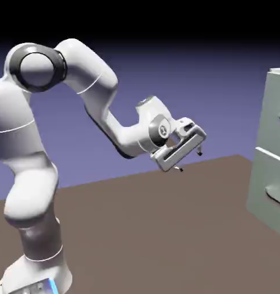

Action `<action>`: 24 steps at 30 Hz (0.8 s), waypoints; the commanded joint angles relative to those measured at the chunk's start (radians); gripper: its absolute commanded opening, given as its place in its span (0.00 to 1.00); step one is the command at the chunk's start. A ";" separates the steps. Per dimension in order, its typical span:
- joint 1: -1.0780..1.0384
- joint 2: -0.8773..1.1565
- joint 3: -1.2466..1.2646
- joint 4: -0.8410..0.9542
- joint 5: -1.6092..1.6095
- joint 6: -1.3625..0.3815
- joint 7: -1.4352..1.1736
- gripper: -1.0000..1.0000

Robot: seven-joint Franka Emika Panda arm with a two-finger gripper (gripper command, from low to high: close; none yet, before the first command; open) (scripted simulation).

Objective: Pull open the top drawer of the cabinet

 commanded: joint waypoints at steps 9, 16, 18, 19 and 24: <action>-0.168 0.232 0.204 0.153 -0.379 -0.036 -0.391 0.50; -0.298 0.413 0.363 0.273 -0.674 -0.064 -0.696 0.50; -0.335 0.464 0.408 0.307 -0.759 -0.072 -0.783 0.50; -0.353 0.490 0.431 0.324 -0.801 -0.076 -0.826 0.50; -0.446 0.619 0.544 0.409 -1.011 -0.096 -1.044 0.50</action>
